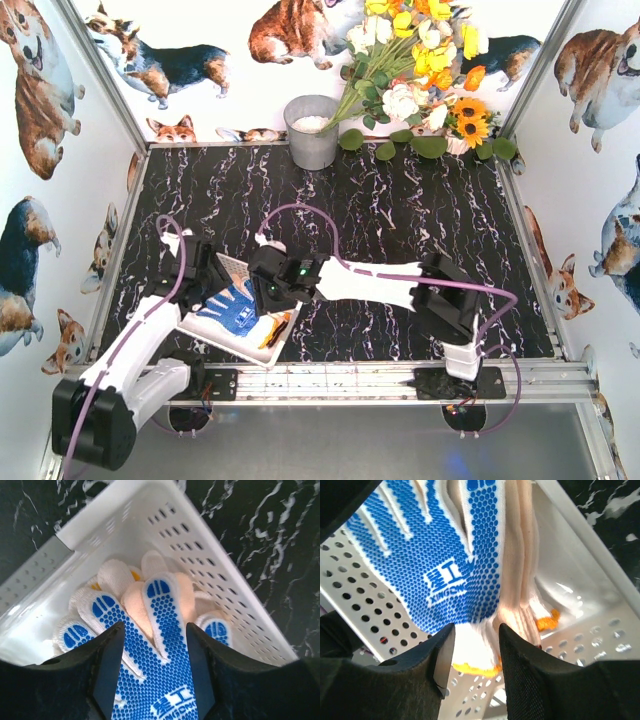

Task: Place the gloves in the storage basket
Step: Adjust the glove in the bin.

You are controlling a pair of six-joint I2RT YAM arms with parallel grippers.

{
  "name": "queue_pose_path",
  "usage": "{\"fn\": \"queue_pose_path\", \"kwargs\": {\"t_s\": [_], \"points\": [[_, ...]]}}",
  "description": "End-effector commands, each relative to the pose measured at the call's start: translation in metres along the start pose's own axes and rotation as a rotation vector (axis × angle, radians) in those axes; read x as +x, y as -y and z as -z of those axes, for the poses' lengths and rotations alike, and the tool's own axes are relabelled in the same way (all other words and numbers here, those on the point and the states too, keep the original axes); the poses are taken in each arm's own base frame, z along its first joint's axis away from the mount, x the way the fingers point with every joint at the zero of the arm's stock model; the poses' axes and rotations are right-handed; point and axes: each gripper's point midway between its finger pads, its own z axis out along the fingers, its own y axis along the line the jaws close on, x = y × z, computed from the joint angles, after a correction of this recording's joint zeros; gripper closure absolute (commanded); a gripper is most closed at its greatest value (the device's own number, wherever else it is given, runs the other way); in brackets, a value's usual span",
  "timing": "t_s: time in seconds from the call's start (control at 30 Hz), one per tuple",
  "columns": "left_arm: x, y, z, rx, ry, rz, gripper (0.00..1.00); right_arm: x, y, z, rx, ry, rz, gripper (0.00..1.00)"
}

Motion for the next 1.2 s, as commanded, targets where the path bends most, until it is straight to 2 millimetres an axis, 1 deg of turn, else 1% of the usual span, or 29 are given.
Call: {"fn": "queue_pose_path", "kwargs": {"t_s": [0.0,0.07,0.13,0.2,0.3,0.4,0.47,0.57,0.73,0.87,1.0,1.17], "points": [[-0.024,0.004,0.025,0.005,0.067,-0.039,0.5,-0.032,-0.02,0.057,-0.002,0.128,0.099,0.57],[-0.022,0.007,0.034,0.018,0.039,-0.042,0.49,-0.028,-0.021,0.062,-0.003,0.121,0.113,0.57],[-0.015,0.011,0.041,0.033,-0.015,-0.038,0.51,-0.022,-0.024,0.062,-0.028,0.089,0.115,0.6],[-0.001,0.01,0.043,0.027,-0.095,-0.026,0.53,-0.014,-0.029,0.059,-0.053,0.049,0.11,0.63],[0.018,0.006,0.04,0.004,-0.182,0.001,0.59,-0.003,-0.032,0.047,-0.078,0.001,0.099,0.72],[0.026,0.004,0.03,0.005,-0.188,0.038,0.62,0.001,-0.035,0.036,-0.091,-0.024,0.089,0.78],[0.032,0.005,0.022,0.016,-0.196,0.052,0.62,0.003,-0.034,0.03,-0.087,-0.034,0.082,0.81],[0.04,0.002,0.009,0.007,-0.211,0.053,0.64,0.004,-0.027,0.019,-0.056,-0.034,0.078,0.83],[0.043,-0.009,-0.008,-0.031,-0.184,0.031,0.67,0.007,-0.01,0.0,0.013,-0.037,0.081,0.85],[0.045,-0.008,-0.019,-0.005,-0.166,0.017,0.68,0.011,0.004,-0.012,0.06,-0.051,0.08,0.86],[0.05,-0.005,-0.028,0.031,-0.165,0.008,0.68,0.011,0.02,-0.018,0.107,-0.059,0.08,0.86],[0.052,0.009,-0.038,0.102,-0.167,0.008,0.69,0.006,0.036,-0.015,0.148,-0.046,0.077,0.86]]}}
